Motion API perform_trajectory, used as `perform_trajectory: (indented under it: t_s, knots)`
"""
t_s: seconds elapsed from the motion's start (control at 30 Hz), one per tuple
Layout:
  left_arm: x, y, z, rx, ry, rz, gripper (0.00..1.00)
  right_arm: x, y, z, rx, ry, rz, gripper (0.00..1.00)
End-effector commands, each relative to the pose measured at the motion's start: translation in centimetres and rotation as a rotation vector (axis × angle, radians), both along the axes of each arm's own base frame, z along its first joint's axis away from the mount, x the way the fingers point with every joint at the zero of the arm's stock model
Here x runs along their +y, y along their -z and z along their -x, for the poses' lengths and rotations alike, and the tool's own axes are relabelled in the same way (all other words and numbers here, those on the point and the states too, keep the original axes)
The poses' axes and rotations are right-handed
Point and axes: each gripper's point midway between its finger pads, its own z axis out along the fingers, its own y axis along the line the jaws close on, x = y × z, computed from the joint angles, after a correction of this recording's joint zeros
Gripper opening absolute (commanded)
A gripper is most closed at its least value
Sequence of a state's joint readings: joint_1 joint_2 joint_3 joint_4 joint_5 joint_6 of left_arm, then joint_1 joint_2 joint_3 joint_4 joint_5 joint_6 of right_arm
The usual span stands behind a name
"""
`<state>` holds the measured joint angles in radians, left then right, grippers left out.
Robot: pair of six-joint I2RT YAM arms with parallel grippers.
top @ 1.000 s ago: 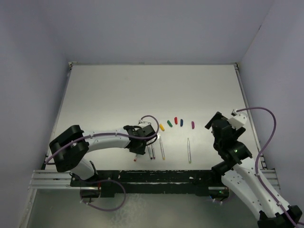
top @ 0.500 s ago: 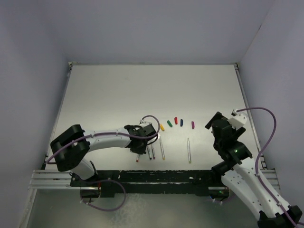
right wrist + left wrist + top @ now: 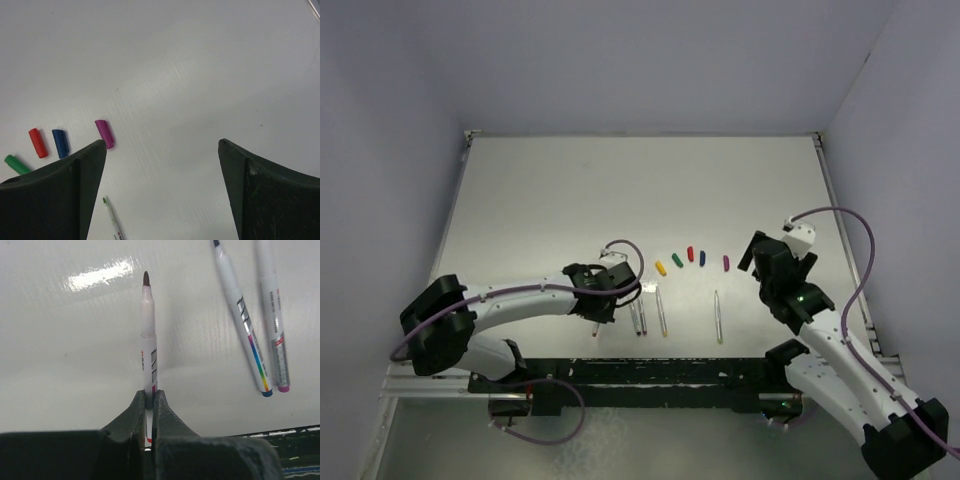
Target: Insert the pens into the pen caps
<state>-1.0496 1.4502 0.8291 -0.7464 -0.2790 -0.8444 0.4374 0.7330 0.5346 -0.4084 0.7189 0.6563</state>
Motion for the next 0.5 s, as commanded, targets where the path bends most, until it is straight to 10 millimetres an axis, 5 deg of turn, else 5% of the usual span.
perform_trajectory:
  t_s: [0.0,0.23,0.47]
  knots:
    - [-0.4,-4.5,-3.0,-0.189,-0.006,0.050,0.00,2.6,-2.9,-3.0,-0.098,-0.131,-0.032,0.91]
    - [-2.2,-7.6,-5.9,-0.359,0.030,0.128,0.00,6.3,-2.5,-5.9,-0.057,-0.281,-0.053,0.75]
    - [-6.0,-10.3,-7.6,-0.527,0.139,0.366,0.00,10.5,-2.5,-9.0,-0.016,-0.427,-0.081,0.51]
